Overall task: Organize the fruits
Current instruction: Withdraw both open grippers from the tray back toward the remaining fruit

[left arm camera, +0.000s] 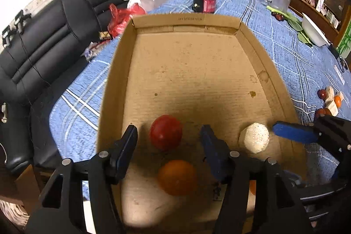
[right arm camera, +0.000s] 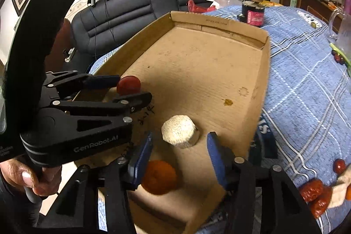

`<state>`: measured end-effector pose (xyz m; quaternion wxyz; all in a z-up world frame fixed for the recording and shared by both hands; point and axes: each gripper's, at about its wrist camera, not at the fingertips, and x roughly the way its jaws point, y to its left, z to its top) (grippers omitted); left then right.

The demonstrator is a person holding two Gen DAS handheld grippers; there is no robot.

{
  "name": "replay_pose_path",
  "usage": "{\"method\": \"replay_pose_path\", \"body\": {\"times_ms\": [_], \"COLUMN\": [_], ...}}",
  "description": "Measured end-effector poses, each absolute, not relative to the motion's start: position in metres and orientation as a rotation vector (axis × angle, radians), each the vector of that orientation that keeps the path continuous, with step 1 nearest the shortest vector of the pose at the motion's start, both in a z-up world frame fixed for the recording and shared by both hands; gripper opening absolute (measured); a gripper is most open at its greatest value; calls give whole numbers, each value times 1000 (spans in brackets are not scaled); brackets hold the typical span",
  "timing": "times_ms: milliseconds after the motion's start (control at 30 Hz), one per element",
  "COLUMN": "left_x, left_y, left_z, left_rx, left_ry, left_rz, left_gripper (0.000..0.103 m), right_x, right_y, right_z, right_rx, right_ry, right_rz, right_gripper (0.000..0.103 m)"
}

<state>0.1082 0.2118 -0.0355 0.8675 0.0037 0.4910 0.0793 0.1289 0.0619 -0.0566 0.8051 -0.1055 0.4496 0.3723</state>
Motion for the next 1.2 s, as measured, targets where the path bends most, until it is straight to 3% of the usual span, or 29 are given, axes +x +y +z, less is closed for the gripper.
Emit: {"method": "replay_pose_path", "body": {"times_ms": [500, 1200], "left_x": [63, 43], "left_y": [167, 62], "left_z": [2, 2], "left_rx": [4, 91], "left_ry": [922, 930], "left_rz": [98, -101], "left_gripper": [59, 59], "right_x": [100, 73], "right_y": [-29, -174], "right_z": [-24, -19], "right_rx": [-120, -45], "right_ry": [915, 909], "right_rz": [738, 510], "right_gripper": [54, 54]}}
